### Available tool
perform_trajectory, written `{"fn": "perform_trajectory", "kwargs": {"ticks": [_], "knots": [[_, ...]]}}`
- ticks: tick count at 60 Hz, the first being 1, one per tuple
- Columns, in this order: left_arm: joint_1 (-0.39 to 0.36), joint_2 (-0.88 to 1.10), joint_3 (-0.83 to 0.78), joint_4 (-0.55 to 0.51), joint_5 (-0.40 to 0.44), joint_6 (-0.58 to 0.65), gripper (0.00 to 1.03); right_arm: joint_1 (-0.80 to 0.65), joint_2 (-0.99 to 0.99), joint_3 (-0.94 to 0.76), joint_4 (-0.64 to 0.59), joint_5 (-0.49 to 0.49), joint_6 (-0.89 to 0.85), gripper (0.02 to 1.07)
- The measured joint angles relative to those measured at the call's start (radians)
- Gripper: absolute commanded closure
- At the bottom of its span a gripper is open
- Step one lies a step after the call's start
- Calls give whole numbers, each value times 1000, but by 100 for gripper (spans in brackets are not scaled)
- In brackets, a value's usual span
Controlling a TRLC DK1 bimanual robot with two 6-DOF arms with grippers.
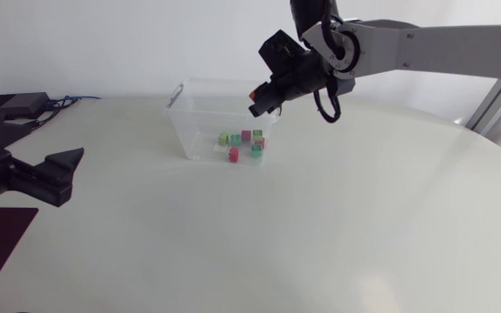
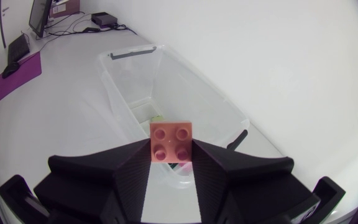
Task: Place the duplo bricks in the container
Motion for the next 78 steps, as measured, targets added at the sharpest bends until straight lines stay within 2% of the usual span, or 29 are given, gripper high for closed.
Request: {"fn": "perform_trajectory", "kwargs": {"ticks": [11,15,17,19,20,21,22,23,29,33,40,44,63,78], "knots": [[0,-115,-50,-19,-14,-34,4,1,65,1,121,43,20,81],[1,-151,-72,-23,-14,-45,4,2,94,1,165,64,23,78],[1,-168,-86,-23,-15,-53,4,2,108,1,185,76,23,73],[1,-188,-99,-31,-17,-61,4,2,124,1,207,89,23,49],[1,-196,-104,-36,-18,-64,4,3,134,3,216,92,23,41],[1,-204,-108,-39,-19,-64,4,3,143,6,220,96,23,27],[1,-215,-113,-43,-23,-67,4,3,150,8,224,100,23,18],[2,-224,-117,-46,-26,-68,4,3,157,10,230,105,23,5],[11,-290,-139,-56,-38,-71,4,3,176,13,262,118,27,6],[26,-335,-152,-56,-44,-70,4,5,163,-14,335,147,27,6],[57,-413,-180,-56,-45,-70,4,10,43,-176,465,213,27,6],[69,-447,-196,-55,-47,-66,4,11,-53,-270,500,241,28,6],[98,-595,-288,-44,-48,-48,4,-61,-501,-565,518,291,49,6],[103,-602,-356,-3,-47,-32,4,-138,-783,-791,496,307,50,6]]}}
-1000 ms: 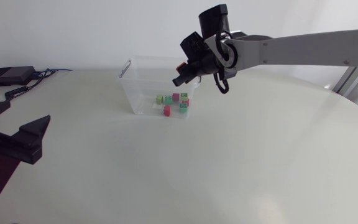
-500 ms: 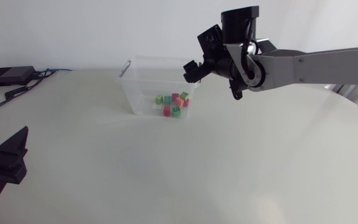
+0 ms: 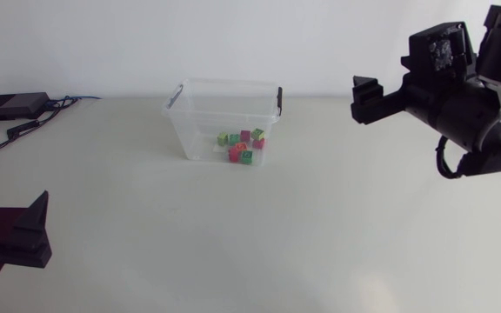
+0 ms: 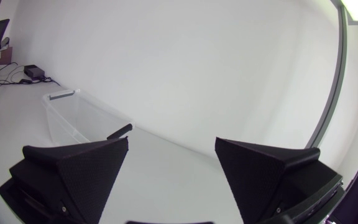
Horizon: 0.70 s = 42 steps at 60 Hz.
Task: Place the duplo bricks in the container
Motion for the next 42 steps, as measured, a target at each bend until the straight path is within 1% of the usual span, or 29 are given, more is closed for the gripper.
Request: {"fn": "perform_trajectory", "kwargs": {"ticks": [8,16,32,42], "knots": [[5,0,-22,68,0,1,4,-64,-155,-108,-29,11,4,6],[5,0,-36,106,0,8,4,-122,-274,-188,-66,11,13,6],[11,0,-87,187,0,30,4,-172,-527,-323,-146,14,18,6],[21,0,-122,218,25,12,4,-200,-633,-394,-160,-15,45,6]]}}
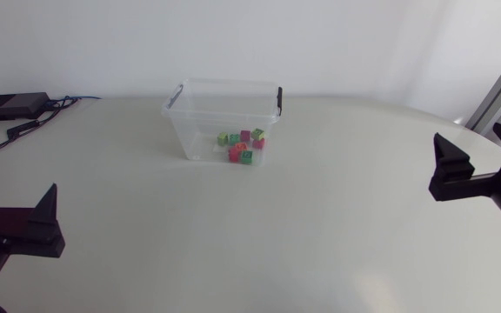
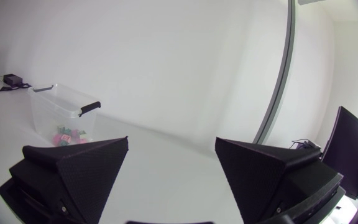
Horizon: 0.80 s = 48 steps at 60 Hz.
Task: Place the duplo bricks in the container
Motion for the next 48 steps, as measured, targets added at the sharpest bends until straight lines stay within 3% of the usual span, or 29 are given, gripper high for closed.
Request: {"fn": "perform_trajectory", "kwargs": {"ticks": [48], "knots": [[49,1,-161,154,180,-313,4,-128,-416,-373,-25,-200,233,7]]}}
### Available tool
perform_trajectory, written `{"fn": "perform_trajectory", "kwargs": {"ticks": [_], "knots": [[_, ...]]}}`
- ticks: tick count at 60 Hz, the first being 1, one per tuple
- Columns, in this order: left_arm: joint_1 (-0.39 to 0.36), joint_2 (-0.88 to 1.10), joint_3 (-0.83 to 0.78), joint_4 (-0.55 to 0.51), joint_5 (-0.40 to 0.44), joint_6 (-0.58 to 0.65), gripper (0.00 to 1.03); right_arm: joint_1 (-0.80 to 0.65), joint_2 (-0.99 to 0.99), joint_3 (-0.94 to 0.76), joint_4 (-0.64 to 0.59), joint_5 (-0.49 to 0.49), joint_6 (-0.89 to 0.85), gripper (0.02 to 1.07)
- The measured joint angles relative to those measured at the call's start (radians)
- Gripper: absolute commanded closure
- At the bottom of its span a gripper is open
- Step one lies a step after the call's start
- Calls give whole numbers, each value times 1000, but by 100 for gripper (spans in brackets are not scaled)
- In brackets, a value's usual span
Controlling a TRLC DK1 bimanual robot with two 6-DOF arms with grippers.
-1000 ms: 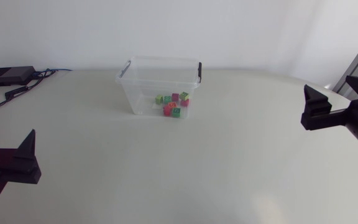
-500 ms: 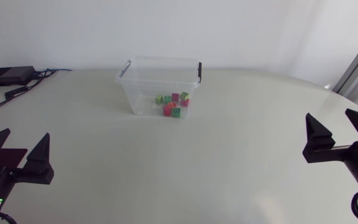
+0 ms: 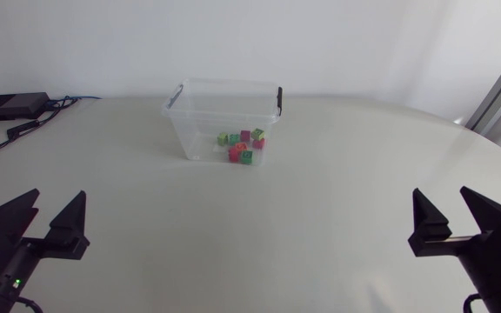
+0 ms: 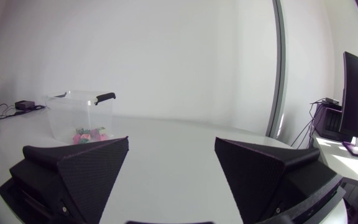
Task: Place the duplo bricks in the container
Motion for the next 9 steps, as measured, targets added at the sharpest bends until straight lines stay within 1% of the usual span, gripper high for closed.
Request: {"fn": "perform_trajectory", "kwargs": {"ticks": [9], "knots": [[0,0,-3,6,3,-15,4,-4,-10,-7,0,-4,9,7]]}}
